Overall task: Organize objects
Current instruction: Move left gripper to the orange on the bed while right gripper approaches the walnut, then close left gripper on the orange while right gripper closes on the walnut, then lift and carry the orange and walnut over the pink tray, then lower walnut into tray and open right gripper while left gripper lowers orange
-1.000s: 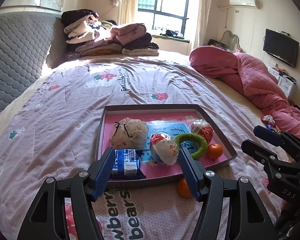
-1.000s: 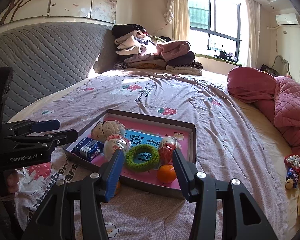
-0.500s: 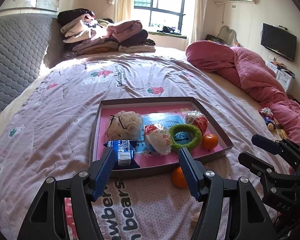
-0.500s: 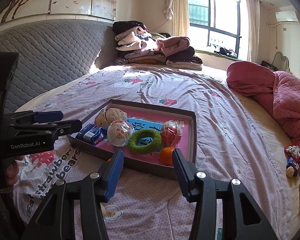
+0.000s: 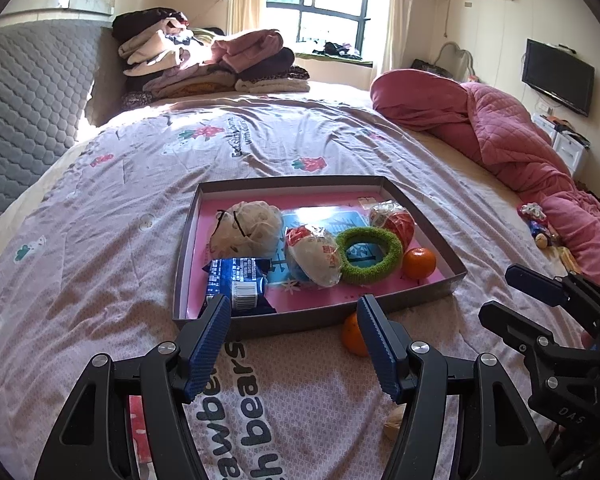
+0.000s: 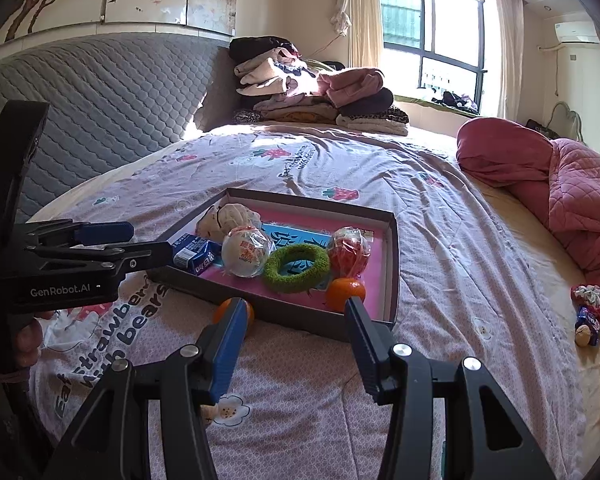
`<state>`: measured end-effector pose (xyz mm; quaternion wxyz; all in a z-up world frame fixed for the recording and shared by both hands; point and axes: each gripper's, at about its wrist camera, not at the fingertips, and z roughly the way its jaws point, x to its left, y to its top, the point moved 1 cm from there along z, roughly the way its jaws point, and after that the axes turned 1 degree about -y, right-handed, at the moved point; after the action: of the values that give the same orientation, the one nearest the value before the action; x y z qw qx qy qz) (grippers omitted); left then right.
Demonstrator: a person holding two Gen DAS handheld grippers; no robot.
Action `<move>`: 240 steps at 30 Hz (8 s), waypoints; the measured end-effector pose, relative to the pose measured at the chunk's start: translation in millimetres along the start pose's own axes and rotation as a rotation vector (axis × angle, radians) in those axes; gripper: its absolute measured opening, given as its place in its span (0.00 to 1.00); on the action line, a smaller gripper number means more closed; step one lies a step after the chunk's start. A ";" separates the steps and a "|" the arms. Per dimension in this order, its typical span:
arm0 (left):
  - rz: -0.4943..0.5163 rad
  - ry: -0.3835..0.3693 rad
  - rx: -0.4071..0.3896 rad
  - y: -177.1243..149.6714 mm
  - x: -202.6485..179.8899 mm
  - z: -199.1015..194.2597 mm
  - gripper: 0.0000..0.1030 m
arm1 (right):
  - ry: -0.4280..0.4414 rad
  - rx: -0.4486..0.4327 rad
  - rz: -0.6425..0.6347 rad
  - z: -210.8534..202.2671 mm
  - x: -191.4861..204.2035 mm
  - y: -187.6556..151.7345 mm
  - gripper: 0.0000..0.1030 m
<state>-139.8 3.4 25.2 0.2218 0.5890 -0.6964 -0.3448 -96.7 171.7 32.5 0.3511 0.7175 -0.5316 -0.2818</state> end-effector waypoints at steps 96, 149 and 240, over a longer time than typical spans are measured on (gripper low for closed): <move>0.072 -0.089 0.167 -23.1 -44.1 74.4 0.65 | 0.148 0.155 -0.112 36.1 57.7 -69.6 0.48; 0.033 -0.140 0.182 -26.1 -37.2 77.6 0.35 | 0.114 0.121 -0.077 35.6 40.5 -65.7 0.33; -0.028 0.049 -0.020 47.8 58.7 37.8 0.35 | -0.026 -0.147 -0.061 44.3 -12.1 61.8 0.33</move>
<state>-210.9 -42.3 29.8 0.2398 0.6046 -0.6791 -0.3403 -169.4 162.6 56.1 0.3869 0.7020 -0.4919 -0.3399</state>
